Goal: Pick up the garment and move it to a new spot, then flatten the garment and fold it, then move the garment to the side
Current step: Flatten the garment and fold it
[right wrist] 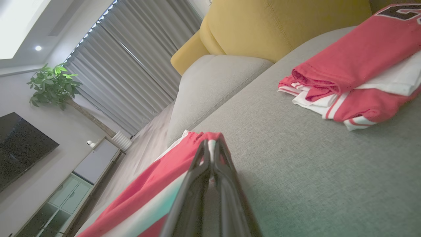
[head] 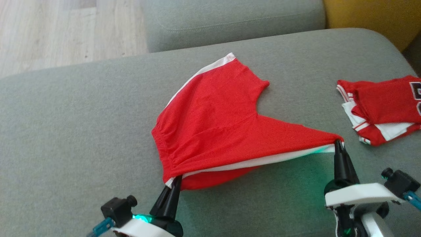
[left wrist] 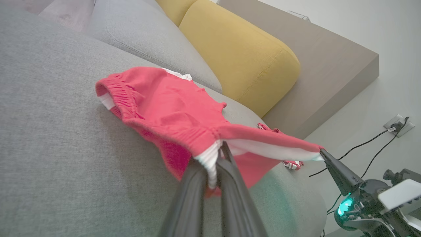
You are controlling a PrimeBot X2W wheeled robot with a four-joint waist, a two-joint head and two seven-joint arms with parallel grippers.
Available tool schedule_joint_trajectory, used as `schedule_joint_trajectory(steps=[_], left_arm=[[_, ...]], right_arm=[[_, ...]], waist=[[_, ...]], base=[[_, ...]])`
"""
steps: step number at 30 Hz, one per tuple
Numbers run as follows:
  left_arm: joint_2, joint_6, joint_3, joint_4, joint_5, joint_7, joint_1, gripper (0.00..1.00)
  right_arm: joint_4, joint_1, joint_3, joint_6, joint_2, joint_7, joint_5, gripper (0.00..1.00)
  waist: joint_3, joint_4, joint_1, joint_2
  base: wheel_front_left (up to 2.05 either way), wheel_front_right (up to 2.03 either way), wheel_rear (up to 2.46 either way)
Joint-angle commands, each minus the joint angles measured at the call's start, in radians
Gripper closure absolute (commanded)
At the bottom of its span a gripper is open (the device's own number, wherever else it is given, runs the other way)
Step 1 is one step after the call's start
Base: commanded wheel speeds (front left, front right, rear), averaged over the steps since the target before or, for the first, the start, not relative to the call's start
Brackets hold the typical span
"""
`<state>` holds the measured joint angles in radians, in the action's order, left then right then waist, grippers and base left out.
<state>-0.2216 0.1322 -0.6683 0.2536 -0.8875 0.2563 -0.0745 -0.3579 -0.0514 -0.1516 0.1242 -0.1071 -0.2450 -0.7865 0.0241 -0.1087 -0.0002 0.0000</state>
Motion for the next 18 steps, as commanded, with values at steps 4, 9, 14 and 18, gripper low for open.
schedule_joint_trajectory(steps=[4, 9, 14, 18], left_arm=[[-0.027, -0.002, 0.009, -0.06, -0.012, 0.005, -0.105, 1.0], [-0.019, -0.002, 0.0, -0.06, -0.027, 0.005, -0.208, 1.0], [0.018, -0.002, 0.018, -0.047, -0.058, 0.005, -0.341, 1.0], [0.036, -0.002, 0.003, -0.025, -0.071, 0.005, -0.437, 1.0]], right_arm=[[0.05, -0.121, 0.007, 0.007, 0.004, 0.039, -0.011, 1.0], [-0.002, -0.283, 0.01, 0.007, 0.021, 0.08, 0.034, 1.0], [-0.122, -0.503, 0.017, 0.007, 0.039, 0.103, 0.103, 1.0], [-0.235, -0.657, 0.02, 0.007, 0.049, 0.104, 0.139, 1.0]], waist=[[0.064, 0.042, 0.0002, 0.0], [0.14, 0.071, 0.0002, 0.0], [0.242, 0.115, 0.0002, 0.0], [0.305, 0.144, 0.0002, 0.0]], base=[[0.0, 0.0, 0.0], [0.0, 0.0, 0.0], [0.0, 0.0, 0.0], [0.0, 0.0, 0.0]])
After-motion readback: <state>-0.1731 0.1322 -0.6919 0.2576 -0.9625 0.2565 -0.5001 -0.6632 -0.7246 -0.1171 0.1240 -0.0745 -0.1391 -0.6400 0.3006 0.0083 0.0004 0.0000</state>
